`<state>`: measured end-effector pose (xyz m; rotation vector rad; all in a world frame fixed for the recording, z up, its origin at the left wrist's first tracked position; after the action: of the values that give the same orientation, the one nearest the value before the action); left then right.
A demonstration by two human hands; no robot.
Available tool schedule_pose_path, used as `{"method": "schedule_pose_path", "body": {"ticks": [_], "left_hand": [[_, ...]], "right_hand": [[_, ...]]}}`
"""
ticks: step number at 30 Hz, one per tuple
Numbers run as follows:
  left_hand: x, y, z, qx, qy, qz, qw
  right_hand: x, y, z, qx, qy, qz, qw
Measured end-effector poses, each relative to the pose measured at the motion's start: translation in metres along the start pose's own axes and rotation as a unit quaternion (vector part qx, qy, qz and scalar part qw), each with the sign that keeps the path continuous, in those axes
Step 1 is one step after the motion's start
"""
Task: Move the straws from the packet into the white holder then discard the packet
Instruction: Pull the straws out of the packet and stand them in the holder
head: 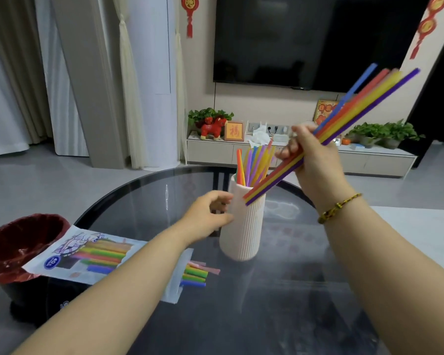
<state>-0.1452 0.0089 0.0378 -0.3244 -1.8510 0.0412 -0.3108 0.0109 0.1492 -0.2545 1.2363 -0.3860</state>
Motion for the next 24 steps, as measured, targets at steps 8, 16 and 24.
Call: {"method": "schedule_pose_path", "body": {"ticks": [8,16,24], "left_hand": [[0.010,-0.051,0.007,0.027,-0.025,-0.021,0.999],[0.012,-0.069,0.024,-0.010,0.026,0.001,1.000],[0.004,-0.072,0.022,-0.009,0.023,-0.021,0.999]], "right_hand": [[-0.001,-0.037,-0.011,0.067,0.029,-0.047,0.996],[0.052,-0.046,0.014,-0.027,0.217,0.012,0.976],[0.075,-0.043,0.016,-0.037,0.238,0.050,0.969]]}}
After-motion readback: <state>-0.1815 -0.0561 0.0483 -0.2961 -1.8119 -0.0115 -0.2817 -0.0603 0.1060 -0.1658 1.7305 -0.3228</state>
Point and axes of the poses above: each hand's wrist, its own y-axis away from the middle knuckle, its own z-axis out of the palm, x = y × z, the point moved 7 cm from there along -y, towards the middle knuckle, and after that the axes turned 4 degrees about y, right-handed, at the moved point
